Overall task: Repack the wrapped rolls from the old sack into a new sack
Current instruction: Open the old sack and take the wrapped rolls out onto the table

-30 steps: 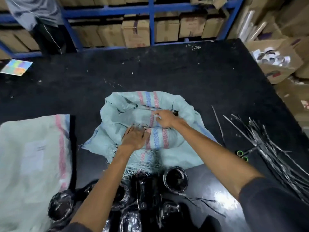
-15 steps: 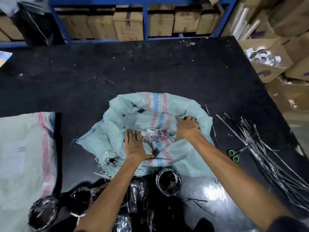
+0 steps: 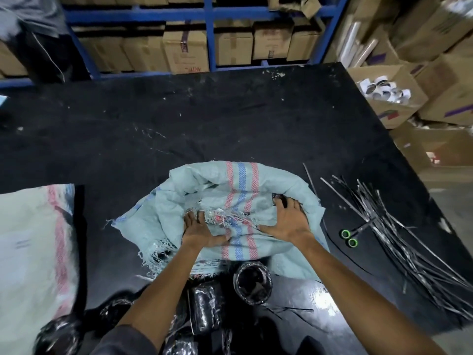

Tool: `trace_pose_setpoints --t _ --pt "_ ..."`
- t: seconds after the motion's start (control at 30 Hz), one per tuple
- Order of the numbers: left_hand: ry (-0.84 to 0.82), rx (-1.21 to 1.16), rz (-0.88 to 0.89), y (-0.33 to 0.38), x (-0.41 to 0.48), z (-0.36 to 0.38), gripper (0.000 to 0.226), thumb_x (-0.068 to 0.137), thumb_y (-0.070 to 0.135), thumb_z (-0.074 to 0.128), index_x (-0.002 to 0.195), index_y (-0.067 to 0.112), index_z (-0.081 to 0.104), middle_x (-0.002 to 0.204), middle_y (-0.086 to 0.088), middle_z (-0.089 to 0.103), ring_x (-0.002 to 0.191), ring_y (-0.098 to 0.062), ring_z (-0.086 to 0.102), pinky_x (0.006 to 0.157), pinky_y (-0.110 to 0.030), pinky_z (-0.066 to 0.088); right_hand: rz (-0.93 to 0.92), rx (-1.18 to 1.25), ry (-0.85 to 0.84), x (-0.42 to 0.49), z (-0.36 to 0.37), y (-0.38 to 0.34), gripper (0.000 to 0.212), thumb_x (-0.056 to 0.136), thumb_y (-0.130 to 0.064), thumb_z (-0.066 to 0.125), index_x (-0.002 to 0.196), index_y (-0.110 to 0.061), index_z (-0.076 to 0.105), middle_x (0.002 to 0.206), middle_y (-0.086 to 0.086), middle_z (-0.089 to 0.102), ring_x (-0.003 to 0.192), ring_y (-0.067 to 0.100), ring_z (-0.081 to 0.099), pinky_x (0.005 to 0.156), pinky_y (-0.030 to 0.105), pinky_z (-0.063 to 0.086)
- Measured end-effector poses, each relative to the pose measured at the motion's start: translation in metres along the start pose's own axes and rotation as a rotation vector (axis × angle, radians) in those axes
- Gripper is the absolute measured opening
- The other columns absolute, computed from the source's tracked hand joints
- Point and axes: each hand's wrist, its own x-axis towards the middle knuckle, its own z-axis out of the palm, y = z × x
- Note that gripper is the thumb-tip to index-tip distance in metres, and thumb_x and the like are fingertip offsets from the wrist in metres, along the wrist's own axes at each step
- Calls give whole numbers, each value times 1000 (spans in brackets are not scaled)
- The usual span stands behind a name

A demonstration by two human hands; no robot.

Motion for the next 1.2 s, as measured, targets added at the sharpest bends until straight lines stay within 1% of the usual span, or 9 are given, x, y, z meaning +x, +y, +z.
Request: trace_pose_setpoints --t 0.1,0.23,0.3,0.37,0.63,0.73,0.83,1.03,1.2 --pt "310 202 122 9 -17 -11 67 100 60 31 146 13 42 126 -18 54 109 -30 59 96 -41 53 35 169 -145 13 -28 2 93 81 -88 28 136 -18 54 141 18 47 128 35 46 109 46 40" --pt "709 -176 487 56 -37 -19 36 106 30 38 117 7 63 113 -9 65 108 -23 60 107 -31 46 79 153 -57 42 -70 5 42 103 -29 39 121 0 63 130 24 61 120 39 58 102 41 44" --pt "568 -421 605 91 -48 -26 31 107 22 40 121 6 62 102 -8 66 90 -18 65 92 -17 50 102 17 -49 50 -82 1 33 98 -13 49 126 0 59 134 20 59 125 35 57 102 39 46" --pt "389 -538 572 120 -52 -31 33 108 21 37 112 2 64 88 -13 65 74 -23 64 78 -33 58 74 -145 -71 54 -85 -3 34 97 -11 54 130 -3 56 136 16 58 128 31 56 105 37 46" --pt "-96 -293 412 135 -28 -40 38 99 40 51 83 7 58 76 -11 55 74 -19 62 68 -32 50 11 -289 -218 81 -49 17 53 94 -10 55 144 -17 42 143 15 47 127 37 53 94 50 54" --pt "-304 -337 403 130 -20 -46 68 93 54 54 106 -12 60 108 -30 58 101 -38 63 87 -44 51 12 -295 -160 82 -36 20 73 90 -13 64 152 -19 26 148 18 36 129 37 50 100 43 48" --pt "-286 -492 357 137 -11 -36 36 94 35 61 65 15 51 65 -6 45 61 -19 46 60 -33 41 13 -256 -119 85 -31 24 87 80 -21 77 149 -11 25 143 18 39 127 35 52 101 40 48" --pt "-245 -802 265 128 -5 -32 31 92 22 68 66 18 50 70 2 48 63 -9 49 55 -22 36 66 176 -69 96 -42 28 97 56 -44 87 138 -15 43 129 8 58 121 27 57 101 35 50" --pt "-88 -1127 246 88 -13 -62 37 84 60 68 95 25 68 89 10 63 91 -15 59 87 -29 49 -58 495 81 110 -74 -15 95 51 -53 89 134 -21 53 126 1 64 118 22 60 102 32 48"
